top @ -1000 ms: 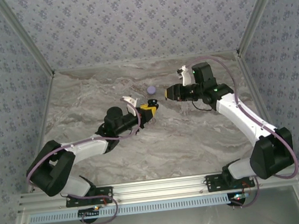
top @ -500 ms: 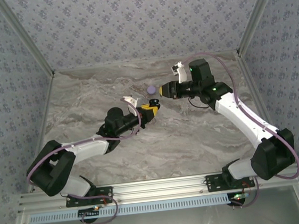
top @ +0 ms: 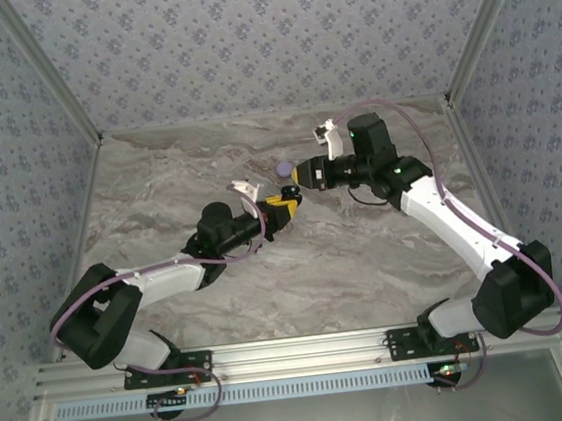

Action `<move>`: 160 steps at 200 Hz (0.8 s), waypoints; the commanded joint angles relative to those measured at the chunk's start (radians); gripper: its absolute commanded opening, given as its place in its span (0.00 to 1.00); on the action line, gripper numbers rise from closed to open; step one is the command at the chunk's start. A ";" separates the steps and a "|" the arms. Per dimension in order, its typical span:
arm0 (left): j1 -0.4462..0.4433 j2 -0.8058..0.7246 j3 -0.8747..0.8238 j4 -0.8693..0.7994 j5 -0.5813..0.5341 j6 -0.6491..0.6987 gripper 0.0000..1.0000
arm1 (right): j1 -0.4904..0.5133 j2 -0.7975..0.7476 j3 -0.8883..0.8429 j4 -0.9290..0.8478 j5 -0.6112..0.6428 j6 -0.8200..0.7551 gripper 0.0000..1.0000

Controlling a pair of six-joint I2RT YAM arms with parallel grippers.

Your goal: Insert wireless bluetooth earbuds into charging case

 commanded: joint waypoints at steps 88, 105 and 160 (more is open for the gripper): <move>-0.007 -0.022 0.042 0.172 -0.020 -0.042 0.16 | 0.108 -0.074 0.032 0.023 0.186 -0.046 0.25; -0.009 -0.026 0.048 0.182 -0.015 -0.050 0.16 | 0.119 -0.073 0.037 0.010 0.214 -0.057 0.25; -0.014 -0.055 0.060 0.175 -0.001 -0.042 0.16 | 0.143 -0.073 0.045 -0.008 0.278 -0.081 0.25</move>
